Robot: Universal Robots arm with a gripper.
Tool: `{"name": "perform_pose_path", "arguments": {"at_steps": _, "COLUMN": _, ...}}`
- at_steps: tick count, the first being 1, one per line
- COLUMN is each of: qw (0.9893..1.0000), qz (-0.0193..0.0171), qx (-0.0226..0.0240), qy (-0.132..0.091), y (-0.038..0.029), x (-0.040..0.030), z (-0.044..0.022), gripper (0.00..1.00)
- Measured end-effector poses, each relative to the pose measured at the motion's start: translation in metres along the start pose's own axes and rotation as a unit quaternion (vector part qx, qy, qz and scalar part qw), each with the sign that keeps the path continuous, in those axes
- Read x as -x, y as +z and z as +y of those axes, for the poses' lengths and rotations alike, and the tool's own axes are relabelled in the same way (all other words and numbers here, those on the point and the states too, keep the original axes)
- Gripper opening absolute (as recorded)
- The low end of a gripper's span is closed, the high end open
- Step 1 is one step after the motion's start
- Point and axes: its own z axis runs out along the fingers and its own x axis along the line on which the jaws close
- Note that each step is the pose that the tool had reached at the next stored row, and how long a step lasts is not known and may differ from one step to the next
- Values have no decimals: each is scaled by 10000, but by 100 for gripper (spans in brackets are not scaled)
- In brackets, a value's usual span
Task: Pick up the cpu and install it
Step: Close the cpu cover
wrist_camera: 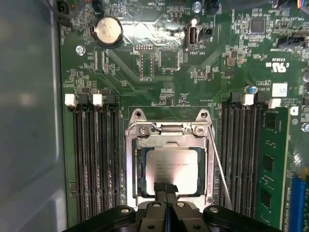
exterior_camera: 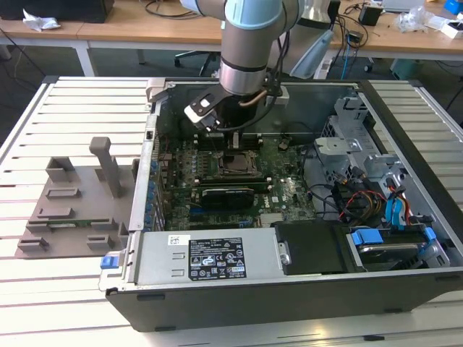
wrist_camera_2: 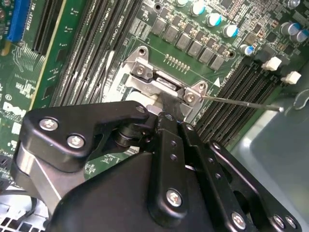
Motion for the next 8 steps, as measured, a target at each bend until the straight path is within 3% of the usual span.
{"name": "perform_pose_path", "arguments": {"at_steps": 5, "qw": 10000, "qz": 0, "qx": 0, "qy": 1, "y": 7, "x": 0, "z": 0, "gripper": 11}}
{"name": "perform_pose_path", "arguments": {"at_steps": 8, "qw": 10000, "qz": 1, "qx": 1, "qy": 0, "y": -32, "x": 1, "z": 24, "gripper": 11}}
